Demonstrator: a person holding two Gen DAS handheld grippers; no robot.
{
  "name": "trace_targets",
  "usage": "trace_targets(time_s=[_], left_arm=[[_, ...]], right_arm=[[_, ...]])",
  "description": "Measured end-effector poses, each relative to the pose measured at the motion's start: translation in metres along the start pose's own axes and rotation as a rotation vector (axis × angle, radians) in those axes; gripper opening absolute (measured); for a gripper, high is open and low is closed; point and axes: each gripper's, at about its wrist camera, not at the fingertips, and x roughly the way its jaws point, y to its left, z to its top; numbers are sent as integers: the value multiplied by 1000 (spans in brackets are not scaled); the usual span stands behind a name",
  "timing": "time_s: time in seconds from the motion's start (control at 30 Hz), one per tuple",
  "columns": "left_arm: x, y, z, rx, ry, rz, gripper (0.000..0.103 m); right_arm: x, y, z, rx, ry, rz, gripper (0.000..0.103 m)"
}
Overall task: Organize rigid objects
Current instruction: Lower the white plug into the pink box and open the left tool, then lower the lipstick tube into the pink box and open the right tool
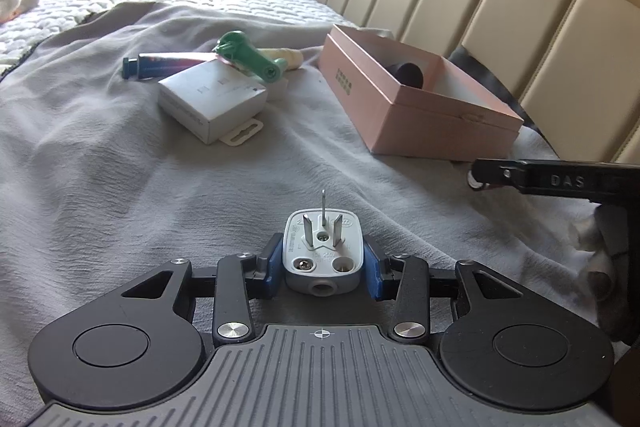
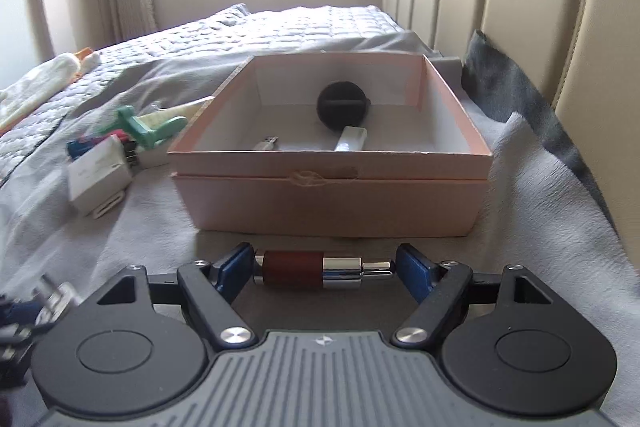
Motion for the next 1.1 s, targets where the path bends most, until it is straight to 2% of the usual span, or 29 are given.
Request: trace_targets(time_s=[0.07, 0.23, 0.37, 0.47, 0.57, 0.67, 0.7, 0.77, 0.83, 0.93, 1.1], left_arm=[[-4, -6, 1, 14, 9, -10, 44], [-15, -33, 6, 71, 28, -115, 44], [-21, -68, 41, 153, -34, -170, 44], [-10, -94, 82, 203, -96, -161, 44], [19, -113, 128, 214, -156, -125, 44], [61, -124, 160, 196, -145, -94, 44], [81, -127, 168, 192, -112, -77, 44], [118, -127, 173, 176, -18, -34, 44], [144, -123, 166, 149, 32, 19, 44], [147, -113, 153, 121, 16, 25, 42], [103, -91, 145, 70, -86, -7, 42]], right_arm=[[-19, 4, -8, -49, -22, -2, 78], [-60, 10, -33, -179, -75, -34, 78], [-83, 6, -48, -232, -107, -44, 78], [-98, -1, -53, -238, -141, -42, 78], [-109, -9, -53, -226, -175, -49, 78], [-116, -18, -54, -213, -197, -59, 78], [-117, -20, -54, -212, -199, -63, 78], [-119, -23, -57, -214, -206, -79, 78], [-119, -28, -60, -200, -206, -86, 78], [-116, -35, -63, -154, -184, -71, 78], [-105, -37, -66, -144, -150, -67, 78]])
